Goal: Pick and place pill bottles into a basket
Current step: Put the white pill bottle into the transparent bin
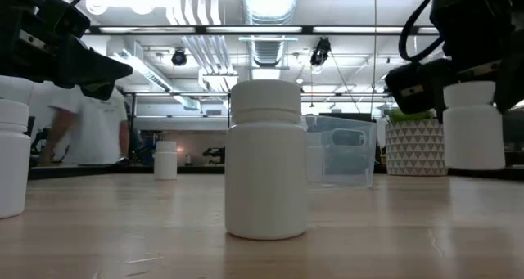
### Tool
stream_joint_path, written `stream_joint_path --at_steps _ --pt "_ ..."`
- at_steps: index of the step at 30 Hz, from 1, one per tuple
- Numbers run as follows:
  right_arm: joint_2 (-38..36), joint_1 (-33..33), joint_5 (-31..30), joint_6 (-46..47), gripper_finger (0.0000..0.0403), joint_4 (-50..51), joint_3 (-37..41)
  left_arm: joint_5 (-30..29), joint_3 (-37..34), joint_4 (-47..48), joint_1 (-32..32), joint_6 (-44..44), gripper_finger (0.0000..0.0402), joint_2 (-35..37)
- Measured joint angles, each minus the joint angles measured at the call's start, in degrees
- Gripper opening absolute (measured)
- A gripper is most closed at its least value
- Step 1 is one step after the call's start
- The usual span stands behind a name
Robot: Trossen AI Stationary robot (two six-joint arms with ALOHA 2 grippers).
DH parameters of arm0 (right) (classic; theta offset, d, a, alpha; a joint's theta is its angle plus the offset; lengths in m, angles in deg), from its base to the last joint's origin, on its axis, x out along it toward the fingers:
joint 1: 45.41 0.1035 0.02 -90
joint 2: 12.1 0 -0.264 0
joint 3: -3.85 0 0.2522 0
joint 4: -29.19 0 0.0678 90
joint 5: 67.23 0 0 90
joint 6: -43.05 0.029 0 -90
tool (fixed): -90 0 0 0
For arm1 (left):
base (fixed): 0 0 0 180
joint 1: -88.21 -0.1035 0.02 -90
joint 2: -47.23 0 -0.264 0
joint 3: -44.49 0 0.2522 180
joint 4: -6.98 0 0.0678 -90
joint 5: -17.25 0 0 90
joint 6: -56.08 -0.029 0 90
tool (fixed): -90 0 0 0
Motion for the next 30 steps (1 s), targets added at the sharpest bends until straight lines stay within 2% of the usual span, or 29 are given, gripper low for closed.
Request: stream_joint_path --at_steps 10,23,25,30 --pt "0.78 0.0 -2.64 1.2 0.0154 -1.38 1.69 0.0 0.0 0.04 0.0 0.01 0.0 -0.04" --pt "7.71 -0.02 -2.28 2.08 0.0154 -8.13 2.02 0.01 0.0 0.01 0.0 0.01 0.0 0.02" --pt "8.39 -0.02 -2.12 4.05 0.0164 -9.19 1.99 0.02 0.0 0.0 0.0 0.01 0.0 0.01" --pt "8.61 0.0 -2.21 7.63 0.0224 -8.99 2.19 0.0 0.0 -0.21 0.0 0.01 0.0 0.03"
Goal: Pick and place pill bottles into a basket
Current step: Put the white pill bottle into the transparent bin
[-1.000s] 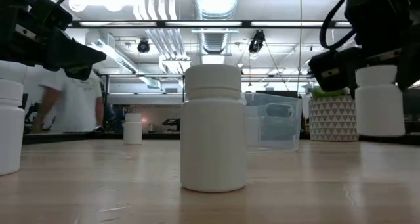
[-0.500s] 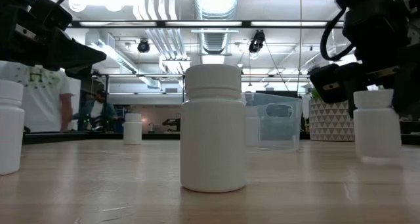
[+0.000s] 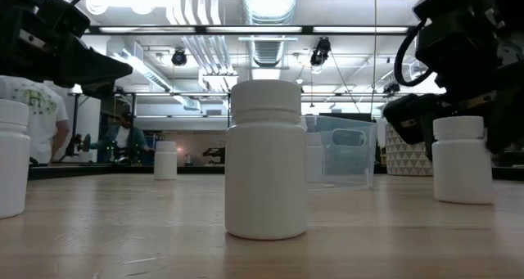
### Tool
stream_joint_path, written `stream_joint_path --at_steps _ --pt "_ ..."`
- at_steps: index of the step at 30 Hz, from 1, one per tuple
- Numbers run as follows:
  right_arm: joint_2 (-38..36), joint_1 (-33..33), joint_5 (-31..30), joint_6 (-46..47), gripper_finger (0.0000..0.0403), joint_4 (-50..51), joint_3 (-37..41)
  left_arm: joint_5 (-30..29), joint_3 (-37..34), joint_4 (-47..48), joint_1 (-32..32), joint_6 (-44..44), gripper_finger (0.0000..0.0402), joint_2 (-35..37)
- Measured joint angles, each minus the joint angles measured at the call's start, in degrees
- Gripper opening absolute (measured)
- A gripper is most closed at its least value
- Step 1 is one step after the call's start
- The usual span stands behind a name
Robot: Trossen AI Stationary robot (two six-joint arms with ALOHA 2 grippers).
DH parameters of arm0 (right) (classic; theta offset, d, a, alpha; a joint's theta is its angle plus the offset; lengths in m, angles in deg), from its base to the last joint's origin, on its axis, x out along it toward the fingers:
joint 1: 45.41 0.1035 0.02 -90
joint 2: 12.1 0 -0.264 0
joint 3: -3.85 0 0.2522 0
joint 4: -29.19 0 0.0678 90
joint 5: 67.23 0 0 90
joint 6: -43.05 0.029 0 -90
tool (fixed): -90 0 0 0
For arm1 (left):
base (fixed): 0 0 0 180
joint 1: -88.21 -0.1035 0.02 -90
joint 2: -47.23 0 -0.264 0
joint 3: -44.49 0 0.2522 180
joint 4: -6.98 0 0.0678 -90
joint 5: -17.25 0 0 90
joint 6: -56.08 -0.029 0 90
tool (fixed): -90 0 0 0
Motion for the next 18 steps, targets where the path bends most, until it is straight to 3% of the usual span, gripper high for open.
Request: stream_joint_path --at_steps 8,18 --pt "-1.49 -0.02 -0.11 0.76 0.0274 -0.43 -0.07 0.0 0.0 -0.25 0.0 0.0 0.0 0.01" --pt "-9.73 -0.04 -0.11 0.87 0.0276 4.06 -0.09 0.0 0.0 -0.47 0.0 -0.02 0.0 0.0"
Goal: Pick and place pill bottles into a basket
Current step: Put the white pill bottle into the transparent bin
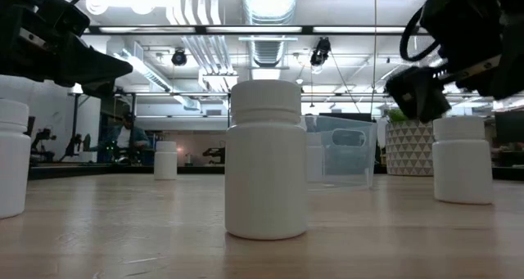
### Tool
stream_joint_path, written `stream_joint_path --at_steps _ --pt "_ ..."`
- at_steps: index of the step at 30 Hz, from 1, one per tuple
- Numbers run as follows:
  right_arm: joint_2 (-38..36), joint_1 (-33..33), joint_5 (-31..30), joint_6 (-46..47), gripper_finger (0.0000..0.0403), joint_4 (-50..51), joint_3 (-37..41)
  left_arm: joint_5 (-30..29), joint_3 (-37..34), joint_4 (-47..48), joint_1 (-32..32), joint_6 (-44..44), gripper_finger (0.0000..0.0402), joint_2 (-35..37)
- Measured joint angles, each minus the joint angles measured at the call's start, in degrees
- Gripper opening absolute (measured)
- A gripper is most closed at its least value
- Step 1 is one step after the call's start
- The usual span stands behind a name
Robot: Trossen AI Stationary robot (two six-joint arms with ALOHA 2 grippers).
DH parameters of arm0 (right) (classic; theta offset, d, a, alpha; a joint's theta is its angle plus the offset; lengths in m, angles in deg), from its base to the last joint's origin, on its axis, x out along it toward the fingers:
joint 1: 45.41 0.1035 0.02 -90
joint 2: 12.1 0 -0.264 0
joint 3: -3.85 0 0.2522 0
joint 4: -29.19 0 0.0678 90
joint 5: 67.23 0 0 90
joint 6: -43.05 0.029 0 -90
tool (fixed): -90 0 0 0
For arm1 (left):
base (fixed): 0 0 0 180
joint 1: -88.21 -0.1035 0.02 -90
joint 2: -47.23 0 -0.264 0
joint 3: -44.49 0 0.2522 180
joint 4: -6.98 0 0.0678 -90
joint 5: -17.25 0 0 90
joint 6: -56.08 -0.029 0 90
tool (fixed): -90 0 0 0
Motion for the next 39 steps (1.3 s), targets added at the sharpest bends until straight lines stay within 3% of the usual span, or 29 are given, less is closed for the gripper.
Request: stream_joint_path --at_steps 4,8,15,20,28,39 --pt "-4.51 0.0 -0.02 0.01 0.0268 2.62 -0.69 0.01 0.0 -0.23 0.0 0.0 0.0 0.0" --pt "-7.43 0.04 -0.18 0.01 0.0261 11.56 -4.47 0.0 0.0 -0.34 0.0 0.0 0.0 -0.02" --pt "-6.89 0.04 -0.62 0.2 0.0253 26.94 -14.01 0.0 0.0 -0.4 0.0 0.0 0.0 -0.08" --pt "-5.18 0.02 -5.45 1.35 0.0251 32.93 -17.86 0.0 0.0 -0.3 0.0 0.0 0.0 -0.11" --pt "-4.8 0.02 -9.29 3.02 0.0249 34.36 -17.99 0.0 0.0 -0.19 0.0 0.0 0.0 -0.08" --pt "-3.28 0.04 -9.31 4.49 0.0249 34.15 -17.94 0.0 0.0 -0.11 0.0 0.0 0.0 -0.11"
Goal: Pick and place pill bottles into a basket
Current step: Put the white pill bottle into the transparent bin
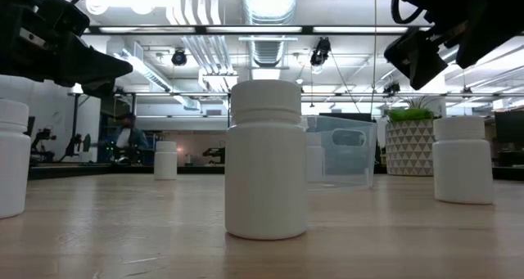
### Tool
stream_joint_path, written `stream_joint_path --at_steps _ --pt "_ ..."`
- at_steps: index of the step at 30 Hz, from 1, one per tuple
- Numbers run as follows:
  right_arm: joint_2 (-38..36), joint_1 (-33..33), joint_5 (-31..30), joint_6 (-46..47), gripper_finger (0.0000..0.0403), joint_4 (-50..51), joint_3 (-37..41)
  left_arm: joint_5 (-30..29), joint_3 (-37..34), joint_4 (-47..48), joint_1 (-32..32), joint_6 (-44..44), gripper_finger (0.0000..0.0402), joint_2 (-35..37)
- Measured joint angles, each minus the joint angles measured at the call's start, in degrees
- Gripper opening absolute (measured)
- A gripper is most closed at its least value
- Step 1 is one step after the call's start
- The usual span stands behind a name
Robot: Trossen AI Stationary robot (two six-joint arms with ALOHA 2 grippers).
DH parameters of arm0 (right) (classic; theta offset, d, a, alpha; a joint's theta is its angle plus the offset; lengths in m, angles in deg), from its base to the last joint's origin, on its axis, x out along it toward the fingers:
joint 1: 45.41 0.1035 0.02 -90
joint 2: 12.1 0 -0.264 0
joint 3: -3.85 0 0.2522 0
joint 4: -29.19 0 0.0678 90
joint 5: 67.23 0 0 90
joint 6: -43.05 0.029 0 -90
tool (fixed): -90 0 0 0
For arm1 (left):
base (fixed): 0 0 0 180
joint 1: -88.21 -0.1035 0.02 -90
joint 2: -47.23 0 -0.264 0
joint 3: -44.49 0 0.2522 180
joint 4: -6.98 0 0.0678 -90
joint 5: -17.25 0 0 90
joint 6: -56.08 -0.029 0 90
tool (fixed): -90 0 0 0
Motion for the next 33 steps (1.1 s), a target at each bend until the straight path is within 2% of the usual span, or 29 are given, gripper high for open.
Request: stream_joint_path --at_steps 11,18,25,33 --pt "0.38 -0.02 -0.01 1.12 0.0249 1.55 -2.2 0.0 0.0 0.02 0.0 0.0 0.0 0.02" --pt "0.38 -0.02 -3.03 1.91 0.0248 6.25 -4.96 0.0 0.0 0.07 0.0 -0.02 0.0 0.0" --pt "0.43 -0.02 -3.12 3.02 0.0242 7.63 -6.48 0.0 0.0 0.04 0.0 -0.02 0.0 0.0" --pt "6.22 0.0 -4.55 3.11 0.0242 12.48 -10.18 0.0 0.0 -0.06 0.0 -0.03 0.0 -0.15"
